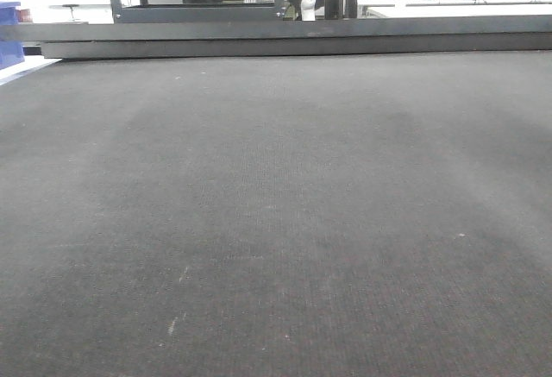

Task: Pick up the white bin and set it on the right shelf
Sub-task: 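Hold the bin raised with both grippers while the base drives away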

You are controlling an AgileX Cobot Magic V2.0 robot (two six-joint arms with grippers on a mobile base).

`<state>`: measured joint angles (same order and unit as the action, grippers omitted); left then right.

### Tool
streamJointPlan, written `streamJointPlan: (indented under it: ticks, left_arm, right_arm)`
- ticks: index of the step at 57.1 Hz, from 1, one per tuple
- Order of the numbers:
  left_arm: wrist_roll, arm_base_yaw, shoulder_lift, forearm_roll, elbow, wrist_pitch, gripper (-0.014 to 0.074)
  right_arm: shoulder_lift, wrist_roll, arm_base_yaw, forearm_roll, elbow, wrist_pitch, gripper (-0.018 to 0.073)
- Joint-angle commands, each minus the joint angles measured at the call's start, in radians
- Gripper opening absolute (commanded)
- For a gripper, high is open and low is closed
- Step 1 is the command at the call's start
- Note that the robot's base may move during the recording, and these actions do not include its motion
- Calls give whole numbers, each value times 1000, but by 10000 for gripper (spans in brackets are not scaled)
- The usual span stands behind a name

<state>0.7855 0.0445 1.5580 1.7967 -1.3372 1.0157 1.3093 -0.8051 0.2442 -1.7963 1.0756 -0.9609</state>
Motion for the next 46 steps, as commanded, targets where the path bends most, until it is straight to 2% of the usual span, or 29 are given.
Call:
streamJointPlan:
  ticks: [1,22,46]
  left_arm:
    - [15,61,-53,114,-41,307,-126]
    - [15,61,-53,114,-41,307,-126]
    - [15,61,-53,114,-41,307,-126]
  right_arm:
    - [-41,-2,-51,-95,38,-307,69]
    - [-41,-2,-51,-95,38,-297,69]
    - [-41,-2,-51,-95,38,-188,69]
